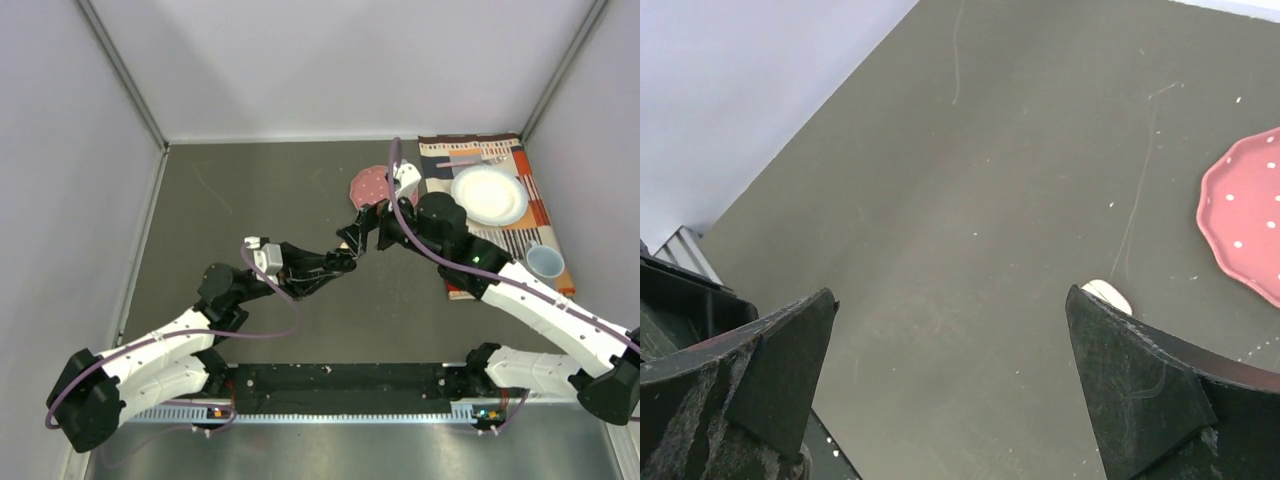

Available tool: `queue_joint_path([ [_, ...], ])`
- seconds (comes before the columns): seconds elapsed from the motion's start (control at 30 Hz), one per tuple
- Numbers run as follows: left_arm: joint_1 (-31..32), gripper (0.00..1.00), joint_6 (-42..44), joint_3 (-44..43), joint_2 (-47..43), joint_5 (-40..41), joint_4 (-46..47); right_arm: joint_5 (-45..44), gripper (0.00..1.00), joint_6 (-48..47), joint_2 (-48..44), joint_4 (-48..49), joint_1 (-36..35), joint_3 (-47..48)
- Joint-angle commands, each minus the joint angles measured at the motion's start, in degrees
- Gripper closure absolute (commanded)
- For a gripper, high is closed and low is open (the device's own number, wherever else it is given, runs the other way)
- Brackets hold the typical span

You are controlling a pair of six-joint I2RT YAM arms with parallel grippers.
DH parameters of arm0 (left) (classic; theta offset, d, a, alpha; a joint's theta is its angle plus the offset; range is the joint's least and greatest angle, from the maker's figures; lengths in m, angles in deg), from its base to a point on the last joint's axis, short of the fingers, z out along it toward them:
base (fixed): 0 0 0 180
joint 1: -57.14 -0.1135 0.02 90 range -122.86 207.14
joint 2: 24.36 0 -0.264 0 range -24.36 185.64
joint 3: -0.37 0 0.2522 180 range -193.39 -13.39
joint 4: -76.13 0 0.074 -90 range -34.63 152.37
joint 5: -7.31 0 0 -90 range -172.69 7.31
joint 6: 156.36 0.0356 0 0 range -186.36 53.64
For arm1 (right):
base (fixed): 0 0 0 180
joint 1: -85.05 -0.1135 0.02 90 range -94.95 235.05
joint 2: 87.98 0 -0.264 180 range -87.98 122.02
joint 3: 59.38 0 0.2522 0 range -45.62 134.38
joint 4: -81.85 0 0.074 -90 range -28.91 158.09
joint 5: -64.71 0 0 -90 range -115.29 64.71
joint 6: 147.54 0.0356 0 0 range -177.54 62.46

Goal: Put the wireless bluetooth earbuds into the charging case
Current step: Close the charging case with the earbuds, then place the charging case with the earbuds at the center of the board.

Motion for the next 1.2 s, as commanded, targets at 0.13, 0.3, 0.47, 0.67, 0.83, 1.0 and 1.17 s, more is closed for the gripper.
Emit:
queue_joint_path([
  [0.13, 0.2, 1.00, 0.1, -1.6, -0.3, -0.5, 2.1, 7.1, 0.01, -0.3, 1.5, 0.4, 0.3, 1.6],
  [0.3, 0.2, 1.00, 0.2, -1.2, -0.1, 0.2, 2.7, 9.0, 0.01, 0.5, 1.2, 1.1, 0.3, 0.2],
  [0.47, 0.3, 1.00, 0.0, -0.8, 0.0, 1.2, 3.2, 9.1, 0.01, 1.2, 0.6, 1.8, 0.3, -2.2],
  [0.67, 0.2, 1.00, 0.6, -0.3, -0.8, 8.2, 0.3, -0.5, 0.01, 4.3, -0.8, 2.4, 0.3, -6.2],
  [0.83, 0.2, 1.00, 1.2, 0.0, -1.6, 10.2, -1.3, -12.2, 0.01, 8.3, -3.7, 3.6, 0.7, -9.5],
  [1.0, 0.3, 1.00, 0.9, -0.3, -0.4, 9.6, -0.4, -14.9, 0.01, 7.5, -6.6, 9.3, 0.8, -9.9],
  [1.17, 0.3, 1.00, 0.4, -1.1, 1.4, 9.3, -0.3, -12.5, 0.01, 7.0, -9.3, 16.8, 0.8, -12.3],
])
